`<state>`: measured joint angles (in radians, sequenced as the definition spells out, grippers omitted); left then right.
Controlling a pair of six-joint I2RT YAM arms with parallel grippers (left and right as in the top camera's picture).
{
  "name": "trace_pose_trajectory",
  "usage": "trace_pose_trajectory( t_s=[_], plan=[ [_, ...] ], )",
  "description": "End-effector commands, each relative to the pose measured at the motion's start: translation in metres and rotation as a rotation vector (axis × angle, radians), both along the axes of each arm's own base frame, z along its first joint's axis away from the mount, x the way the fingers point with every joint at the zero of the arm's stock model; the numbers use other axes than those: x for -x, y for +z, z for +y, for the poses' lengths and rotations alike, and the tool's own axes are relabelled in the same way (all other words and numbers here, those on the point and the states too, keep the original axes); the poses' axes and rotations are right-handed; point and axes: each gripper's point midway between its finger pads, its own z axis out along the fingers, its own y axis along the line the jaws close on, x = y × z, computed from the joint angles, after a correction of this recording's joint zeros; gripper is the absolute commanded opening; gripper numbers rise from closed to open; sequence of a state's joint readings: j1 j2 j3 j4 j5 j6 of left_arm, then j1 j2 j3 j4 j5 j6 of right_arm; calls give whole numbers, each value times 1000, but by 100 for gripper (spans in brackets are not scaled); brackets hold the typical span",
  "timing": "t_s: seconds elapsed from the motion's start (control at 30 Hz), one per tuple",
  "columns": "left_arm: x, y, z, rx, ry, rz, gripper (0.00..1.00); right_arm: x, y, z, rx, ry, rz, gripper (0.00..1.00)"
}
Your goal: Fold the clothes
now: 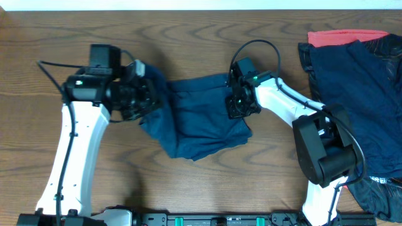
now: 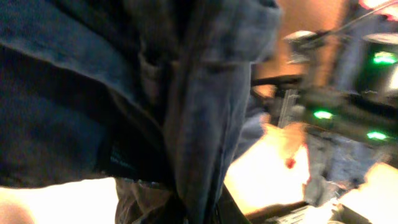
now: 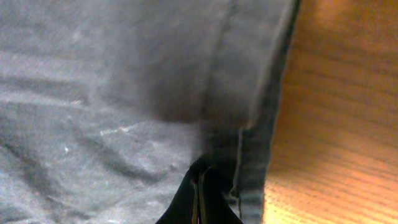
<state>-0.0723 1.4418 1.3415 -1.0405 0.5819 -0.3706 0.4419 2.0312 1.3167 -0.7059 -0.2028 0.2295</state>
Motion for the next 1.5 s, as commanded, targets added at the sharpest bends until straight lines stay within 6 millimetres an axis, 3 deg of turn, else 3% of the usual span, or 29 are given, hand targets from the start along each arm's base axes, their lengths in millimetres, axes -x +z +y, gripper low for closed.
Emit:
trace_pose_trajectory(
  t_s=[0.0,0.13,0.4,0.6,0.73,0.93,1.23,1.3,1.37,1.4,1.47],
  plan=[
    [1,28,-41,150,-24,-10,6,38,-33,-2,75,54,104,1],
    [1,27,-68,136,-74,-34,6,40,-33,1,83,64,101,1],
    [5,-9,-96,-11,-129,1,6,42,-33,0,90,59,108,1],
    [-13,-28,-116,-2,-83,17,6,43,-33,-1,93,59,114,1],
    [-26,-38,-122,-5,3,35,6,45,-33,-2,98,59,123,1],
    [-28,-54,-133,1,39,89,6,46,-33,-2,98,59,124,1],
    [-29,-48,-151,56,3,69,6,46,-33,-3,100,59,127,1],
    [-29,-48,-152,59,2,68,12,47,-33,-4,103,58,131,1],
    [-29,-48,-152,59,1,67,37,47,-32,-9,125,27,136,1],
    [-29,-48,-152,58,-3,65,44,45,-28,-15,149,-20,143,1],
    [-29,-46,-152,58,-31,42,50,37,-18,-28,198,-77,125,1]
  ],
)
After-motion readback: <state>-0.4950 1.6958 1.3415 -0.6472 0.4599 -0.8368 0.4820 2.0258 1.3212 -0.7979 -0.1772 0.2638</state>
